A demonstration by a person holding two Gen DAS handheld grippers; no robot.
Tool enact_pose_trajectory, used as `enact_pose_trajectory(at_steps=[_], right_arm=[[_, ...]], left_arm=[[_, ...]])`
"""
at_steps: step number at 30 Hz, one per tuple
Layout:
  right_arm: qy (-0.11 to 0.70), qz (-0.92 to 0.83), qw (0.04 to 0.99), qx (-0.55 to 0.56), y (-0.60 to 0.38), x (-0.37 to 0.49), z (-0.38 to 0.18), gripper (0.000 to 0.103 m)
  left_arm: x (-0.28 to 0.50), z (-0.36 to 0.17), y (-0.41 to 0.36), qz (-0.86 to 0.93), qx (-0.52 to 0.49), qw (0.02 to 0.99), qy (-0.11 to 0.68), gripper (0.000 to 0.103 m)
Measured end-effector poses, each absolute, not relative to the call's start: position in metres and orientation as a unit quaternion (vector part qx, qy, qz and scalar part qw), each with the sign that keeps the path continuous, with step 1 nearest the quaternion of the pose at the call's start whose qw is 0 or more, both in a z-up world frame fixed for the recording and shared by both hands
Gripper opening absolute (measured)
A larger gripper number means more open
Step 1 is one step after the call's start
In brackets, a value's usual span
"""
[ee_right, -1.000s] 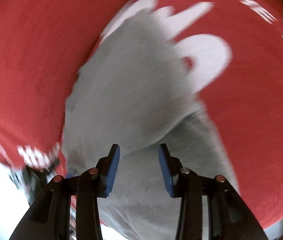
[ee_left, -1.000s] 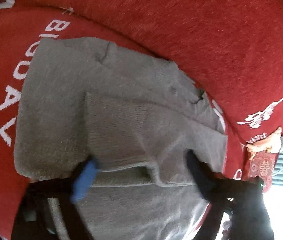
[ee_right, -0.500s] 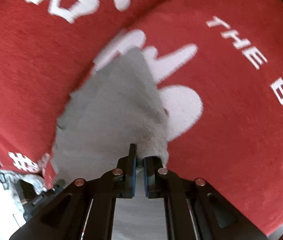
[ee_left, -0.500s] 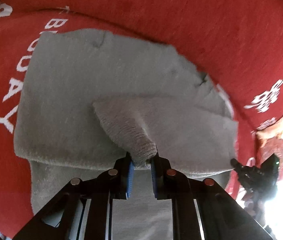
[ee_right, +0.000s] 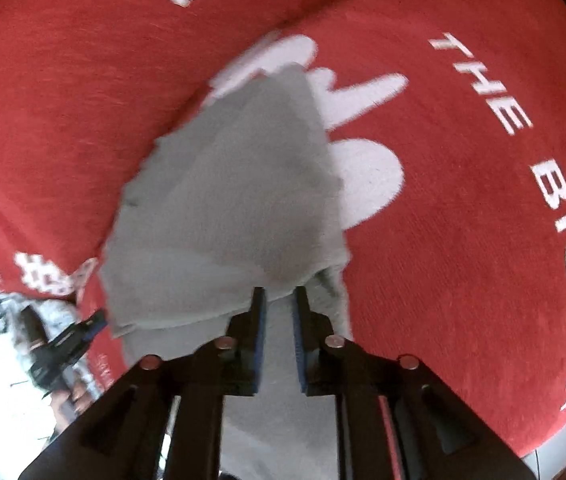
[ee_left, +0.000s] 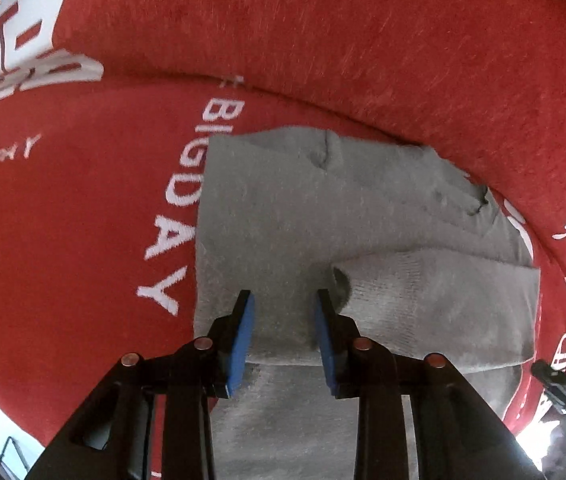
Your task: Fold small clothes
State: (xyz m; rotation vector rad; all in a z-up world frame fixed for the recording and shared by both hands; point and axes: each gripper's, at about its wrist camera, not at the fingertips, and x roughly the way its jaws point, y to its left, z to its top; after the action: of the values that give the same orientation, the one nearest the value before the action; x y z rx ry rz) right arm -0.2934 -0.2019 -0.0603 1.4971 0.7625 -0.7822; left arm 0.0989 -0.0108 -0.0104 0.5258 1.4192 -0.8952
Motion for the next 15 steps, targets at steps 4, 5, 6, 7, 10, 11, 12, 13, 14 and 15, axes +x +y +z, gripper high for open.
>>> enact_pose_trajectory(at_steps=[4, 5, 6, 7, 10, 11, 12, 13, 14, 15], right_arm=[[0.314, -0.369, 0.615, 0.622, -0.217, -0.304, -0.043, 0.055], [0.315, -0.372, 0.61, 0.624, -0.224, -0.305, -0.045, 0.055], [0.313, -0.373, 0.606, 0.63, -0.23, -0.306, -0.049, 0.055], [0.312, -0.373, 0.604, 0.631, -0.235, -0.305, -0.052, 0.055], [0.335, -0.383, 0.598, 0.619, -0.248, -0.297, -0.065, 0.055], [0.338, -0.385, 0.594, 0.621, -0.251, -0.295, -0.069, 0.055], [0.339, -0.387, 0.588, 0.624, -0.255, -0.294, -0.074, 0.055], [0.338, -0.389, 0.586, 0.625, -0.257, -0.294, -0.076, 0.055], [0.337, -0.391, 0.588, 0.623, -0.26, -0.293, -0.076, 0.055], [0.338, -0.392, 0.592, 0.618, -0.262, -0.292, -0.076, 0.055]], left_arm=[[0.085, -0.006, -0.024, -0.415, 0.224, 0.634, 0.613, 0.086], [0.082, -0.007, -0.029, -0.423, 0.225, 0.627, 0.614, 0.086], [0.077, -0.012, -0.034, -0.429, 0.225, 0.615, 0.621, 0.086], [0.072, -0.018, -0.042, -0.436, 0.221, 0.6, 0.634, 0.086], [0.068, -0.04, -0.053, -0.424, 0.223, 0.579, 0.66, 0.066], [0.071, -0.043, -0.053, -0.418, 0.214, 0.583, 0.663, 0.045], [0.073, -0.043, -0.052, -0.417, 0.207, 0.584, 0.666, 0.006], [0.075, -0.039, -0.05, -0.417, 0.19, 0.591, 0.664, 0.007], [0.075, -0.03, -0.046, -0.425, 0.179, 0.605, 0.649, 0.007], [0.067, -0.015, -0.042, -0.443, 0.184, 0.626, 0.615, 0.007]])
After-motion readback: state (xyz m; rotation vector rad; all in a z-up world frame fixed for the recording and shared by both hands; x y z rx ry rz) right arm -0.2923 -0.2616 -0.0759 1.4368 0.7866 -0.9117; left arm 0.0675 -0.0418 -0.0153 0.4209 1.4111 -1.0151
